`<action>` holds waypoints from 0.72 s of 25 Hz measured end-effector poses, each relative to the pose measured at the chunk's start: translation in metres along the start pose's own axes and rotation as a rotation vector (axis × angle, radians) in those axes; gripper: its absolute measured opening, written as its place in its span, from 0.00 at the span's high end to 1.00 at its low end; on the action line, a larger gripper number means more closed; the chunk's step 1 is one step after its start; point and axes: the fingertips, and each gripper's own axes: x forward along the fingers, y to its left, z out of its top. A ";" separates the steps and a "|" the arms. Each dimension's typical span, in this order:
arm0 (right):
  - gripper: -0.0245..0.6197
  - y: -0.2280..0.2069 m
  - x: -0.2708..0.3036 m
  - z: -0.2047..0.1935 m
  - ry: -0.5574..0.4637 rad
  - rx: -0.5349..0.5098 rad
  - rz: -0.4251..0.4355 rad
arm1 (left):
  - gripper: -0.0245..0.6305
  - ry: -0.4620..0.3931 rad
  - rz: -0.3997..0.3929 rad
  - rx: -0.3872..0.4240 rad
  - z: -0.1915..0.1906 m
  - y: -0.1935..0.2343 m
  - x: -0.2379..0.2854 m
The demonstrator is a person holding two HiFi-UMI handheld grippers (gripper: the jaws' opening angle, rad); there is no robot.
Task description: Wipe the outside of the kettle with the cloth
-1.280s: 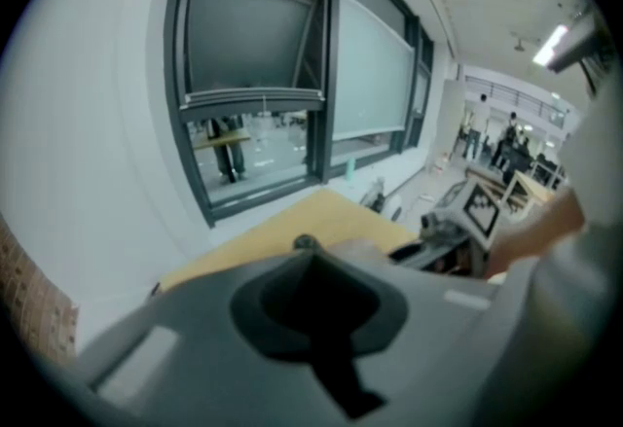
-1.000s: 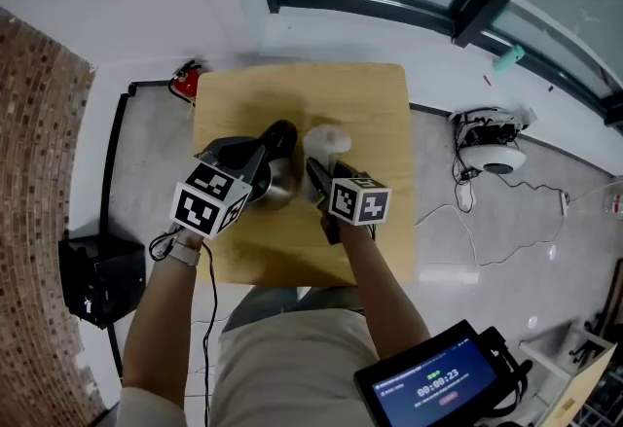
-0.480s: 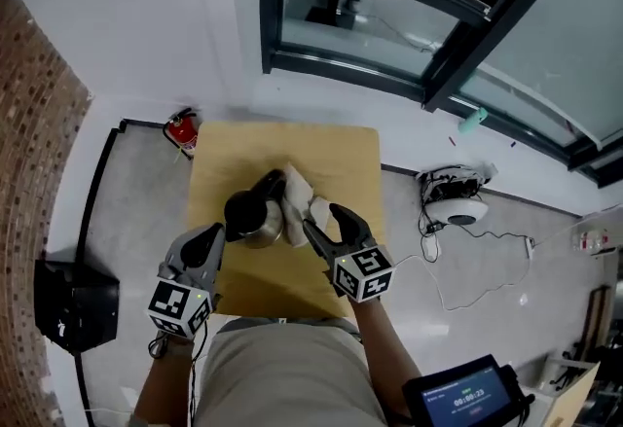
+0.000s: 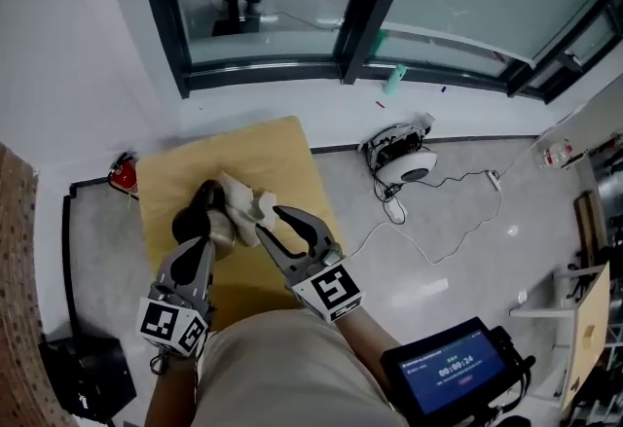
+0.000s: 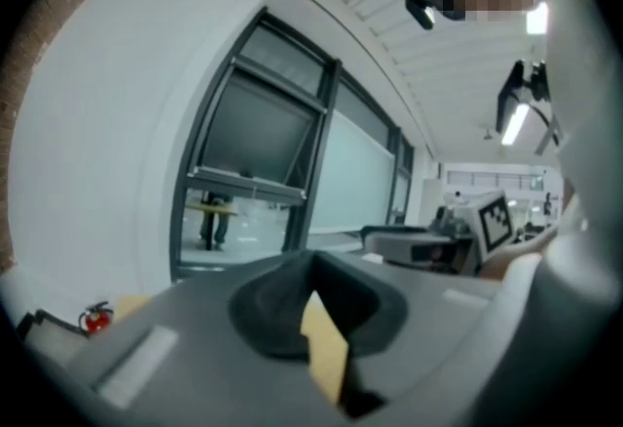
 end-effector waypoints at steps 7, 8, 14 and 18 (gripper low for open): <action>0.78 -0.010 -0.013 0.000 -0.027 -0.010 -0.082 | 0.96 0.025 -0.022 -0.029 -0.012 -0.005 0.001; 0.78 -0.011 -0.013 0.000 -0.029 -0.009 -0.088 | 0.96 0.025 -0.024 -0.027 -0.011 -0.006 0.002; 0.78 -0.014 -0.017 0.000 -0.019 0.001 -0.094 | 0.96 0.027 -0.032 -0.026 -0.008 -0.011 0.006; 0.78 -0.015 -0.019 -0.008 -0.017 0.002 -0.098 | 0.96 0.025 -0.033 -0.045 -0.015 -0.014 0.004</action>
